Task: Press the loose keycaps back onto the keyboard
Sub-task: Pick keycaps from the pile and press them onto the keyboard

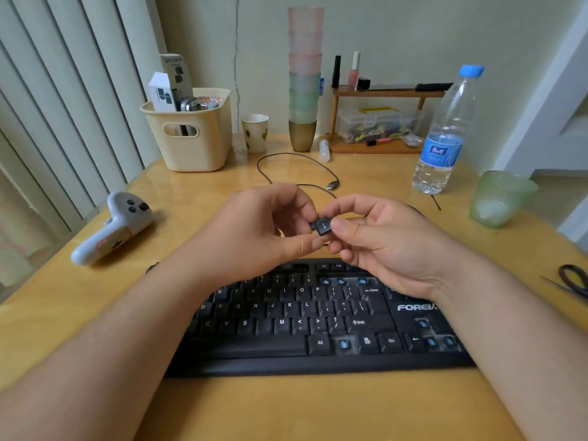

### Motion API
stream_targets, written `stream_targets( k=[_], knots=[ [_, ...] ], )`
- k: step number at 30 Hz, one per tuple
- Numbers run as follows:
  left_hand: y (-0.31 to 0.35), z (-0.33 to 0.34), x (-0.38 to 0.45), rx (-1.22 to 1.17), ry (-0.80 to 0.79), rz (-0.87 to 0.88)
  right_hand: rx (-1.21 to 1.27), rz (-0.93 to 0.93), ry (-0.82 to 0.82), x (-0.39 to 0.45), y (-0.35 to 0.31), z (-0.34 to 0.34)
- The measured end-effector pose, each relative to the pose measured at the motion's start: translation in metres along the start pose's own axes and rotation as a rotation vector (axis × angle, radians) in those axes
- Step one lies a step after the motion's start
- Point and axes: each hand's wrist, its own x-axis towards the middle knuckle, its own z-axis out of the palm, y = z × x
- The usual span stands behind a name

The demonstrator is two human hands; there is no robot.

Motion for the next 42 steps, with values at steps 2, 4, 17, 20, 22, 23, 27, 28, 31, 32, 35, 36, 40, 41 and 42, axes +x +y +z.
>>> stream_targets(
  k=[2,4,17,20,22,23,27,28,31,32,35,36,40,41,42],
  knots=[
    [0.000,-0.001,0.000,-0.016,0.001,-0.004,-0.009,-0.004,-0.001,-0.001,0.000,0.001],
    [0.001,-0.002,0.000,-0.047,0.004,-0.010,-0.022,-0.011,-0.002,-0.002,-0.001,0.002],
    [0.003,0.003,0.000,-0.300,-0.117,-0.107,-0.104,-0.078,-0.010,-0.003,0.001,0.003],
    [0.004,0.003,-0.001,-0.351,-0.155,-0.123,-0.161,-0.123,0.023,-0.002,0.002,0.003],
    [0.006,0.003,-0.002,-0.363,-0.166,-0.134,-0.200,-0.156,0.047,-0.002,0.003,0.003],
    [0.006,0.003,-0.001,-0.365,-0.164,-0.141,-0.214,-0.173,0.057,-0.001,0.003,0.003],
    [0.007,0.003,-0.001,-0.331,-0.129,-0.156,-0.281,-0.240,0.085,0.001,0.005,0.002],
    [0.007,0.003,-0.001,-0.319,-0.114,-0.160,-0.300,-0.249,0.084,0.001,0.005,0.001],
    [0.008,0.002,-0.001,-0.267,-0.056,-0.168,-0.353,-0.255,0.057,0.000,0.004,-0.001],
    [0.009,0.002,-0.001,-0.257,-0.040,-0.174,-0.359,-0.260,0.043,0.000,0.004,-0.001],
    [0.010,0.002,-0.001,-0.269,-0.020,-0.197,-0.383,-0.286,0.016,-0.001,0.005,0.000],
    [0.011,0.003,-0.001,-0.273,-0.019,-0.201,-0.410,-0.297,0.022,0.000,0.006,0.001],
    [0.011,0.004,-0.002,-0.319,-0.027,-0.207,-0.517,-0.340,0.104,0.002,0.008,0.001],
    [0.010,0.004,-0.002,-0.336,-0.030,-0.206,-0.519,-0.351,0.112,0.002,0.008,0.001],
    [0.010,0.004,-0.002,-0.347,-0.033,-0.205,-0.512,-0.365,0.111,0.002,0.008,0.000]
  ],
)
